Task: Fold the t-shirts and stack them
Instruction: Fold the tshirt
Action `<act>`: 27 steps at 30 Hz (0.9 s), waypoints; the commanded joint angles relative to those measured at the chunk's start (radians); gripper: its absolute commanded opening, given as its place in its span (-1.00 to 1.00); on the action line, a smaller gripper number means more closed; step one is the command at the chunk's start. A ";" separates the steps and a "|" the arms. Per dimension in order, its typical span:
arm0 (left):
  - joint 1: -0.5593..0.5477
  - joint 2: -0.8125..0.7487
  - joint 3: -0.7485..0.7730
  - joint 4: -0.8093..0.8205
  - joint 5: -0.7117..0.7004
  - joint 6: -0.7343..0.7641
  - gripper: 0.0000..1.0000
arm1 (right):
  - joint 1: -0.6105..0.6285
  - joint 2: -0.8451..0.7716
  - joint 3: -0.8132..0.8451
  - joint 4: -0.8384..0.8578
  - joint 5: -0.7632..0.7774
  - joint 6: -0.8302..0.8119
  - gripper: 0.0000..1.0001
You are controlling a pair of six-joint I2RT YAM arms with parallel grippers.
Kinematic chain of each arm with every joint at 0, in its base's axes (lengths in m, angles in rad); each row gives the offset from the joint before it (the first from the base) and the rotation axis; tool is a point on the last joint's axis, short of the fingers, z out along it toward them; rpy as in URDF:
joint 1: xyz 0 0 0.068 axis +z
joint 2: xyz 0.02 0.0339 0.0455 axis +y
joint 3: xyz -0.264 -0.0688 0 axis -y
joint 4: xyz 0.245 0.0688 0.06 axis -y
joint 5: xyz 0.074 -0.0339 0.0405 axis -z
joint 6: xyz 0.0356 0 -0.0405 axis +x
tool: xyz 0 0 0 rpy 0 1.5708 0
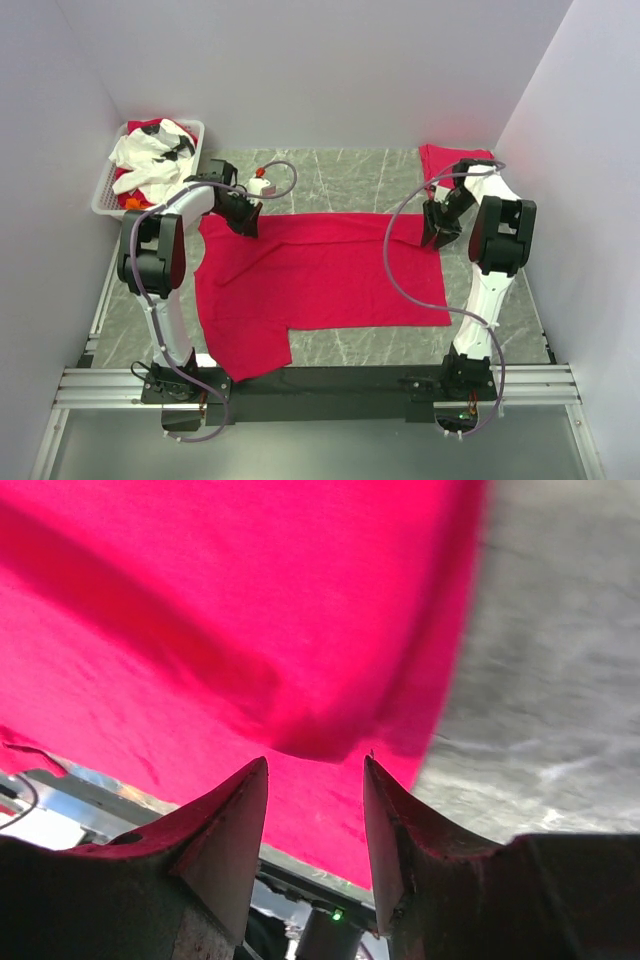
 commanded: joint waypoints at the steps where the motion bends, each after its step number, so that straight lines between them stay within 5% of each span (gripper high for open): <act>1: -0.005 -0.062 0.007 -0.006 0.039 0.021 -0.99 | -0.027 -0.013 -0.016 -0.008 -0.015 0.037 0.01; 13: -0.005 -0.073 -0.002 -0.017 0.048 0.021 -0.99 | -0.025 0.065 -0.015 0.016 -0.128 0.073 -0.04; 21: 0.000 -0.155 -0.017 -0.117 0.092 0.096 -0.99 | -0.037 0.057 0.055 -0.007 -0.092 0.060 -0.94; 27: 0.001 -0.250 -0.078 -0.195 0.083 0.184 -0.99 | -0.039 0.076 0.140 -0.036 -0.063 0.034 -1.00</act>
